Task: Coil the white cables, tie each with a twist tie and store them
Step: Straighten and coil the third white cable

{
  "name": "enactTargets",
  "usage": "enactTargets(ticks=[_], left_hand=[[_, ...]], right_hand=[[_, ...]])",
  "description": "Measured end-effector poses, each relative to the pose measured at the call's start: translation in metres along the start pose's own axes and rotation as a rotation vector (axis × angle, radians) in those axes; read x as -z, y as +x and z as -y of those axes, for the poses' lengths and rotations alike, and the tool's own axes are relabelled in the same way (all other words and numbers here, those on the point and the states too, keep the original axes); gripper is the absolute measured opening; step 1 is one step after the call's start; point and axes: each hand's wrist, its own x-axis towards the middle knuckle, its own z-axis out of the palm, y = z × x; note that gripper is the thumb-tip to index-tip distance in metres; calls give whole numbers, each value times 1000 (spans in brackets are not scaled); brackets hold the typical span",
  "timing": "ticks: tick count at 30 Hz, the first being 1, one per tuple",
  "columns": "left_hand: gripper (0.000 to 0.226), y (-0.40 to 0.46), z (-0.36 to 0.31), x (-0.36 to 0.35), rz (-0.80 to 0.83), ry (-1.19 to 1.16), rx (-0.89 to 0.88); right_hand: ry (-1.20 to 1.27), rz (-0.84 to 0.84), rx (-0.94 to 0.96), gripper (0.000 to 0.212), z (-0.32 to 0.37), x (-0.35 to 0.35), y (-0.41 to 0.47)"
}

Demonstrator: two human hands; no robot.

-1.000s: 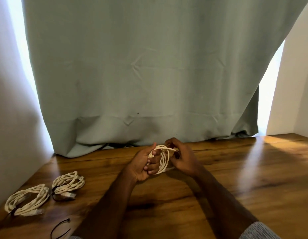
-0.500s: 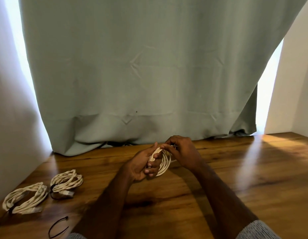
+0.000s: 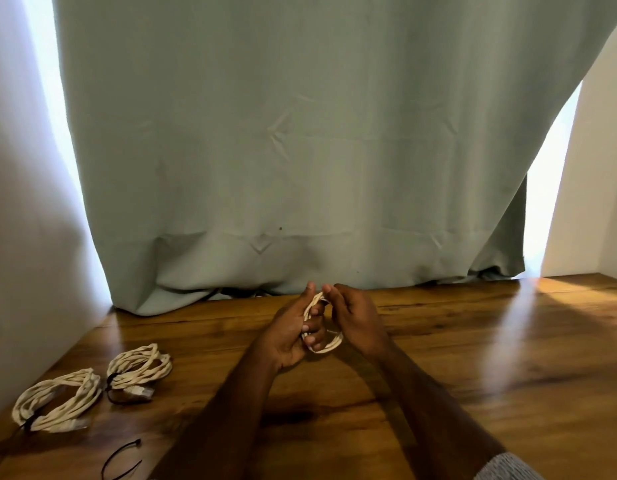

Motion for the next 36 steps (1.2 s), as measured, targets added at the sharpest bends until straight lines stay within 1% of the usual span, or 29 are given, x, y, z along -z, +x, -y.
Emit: enactTargets(ticks=[2,4,8,10,11,13,17,18,21,23,25,28,29,31,33,36], left_hand=[[47,5,5,-6,-56,14,-43],[44,8,6,-8,-42,7,-37],[40,2,1,4,163,-96,87],[43,0,-2,8,200,-123,120],[44,0,-4,7,178,-108,124],[40,1,-6,4,93,-39,95],[36,5,-3,6,-26,81,22],[37,6,-2,7,-40,106,6],[36,7,0,9,-46,150,-28],[36,7,0,9,-37,148,-37],[36,6,-2,9,-2,105,-11],[37,4,-6,9,123,-72,108],[35,4,-7,8,154,-112,121],[29,4,-9,6,188,-180,90],[27,4,-13,3,210,-308,4],[29,4,-23,2,220,-453,-115]], right_hand=[[-14,-54,9,37,-4,2,3],[-23,-61,16,36,-4,7,4],[-39,65,22,37,4,16,3],[-124,90,78,35,4,16,3],[-146,101,97,34,4,15,3],[-105,135,84,31,0,14,2],[188,194,-160,36,-7,20,2],[194,188,-178,33,-9,24,3],[87,150,-142,12,-10,34,6],[97,139,-143,6,-8,39,6],[121,112,-158,6,-7,41,6],[161,55,-168,8,-5,43,6],[166,47,-171,9,-4,42,4],[179,26,-186,14,-6,40,1],[232,-24,-218,17,-10,39,1],[364,-94,-336,11,-15,39,4]])
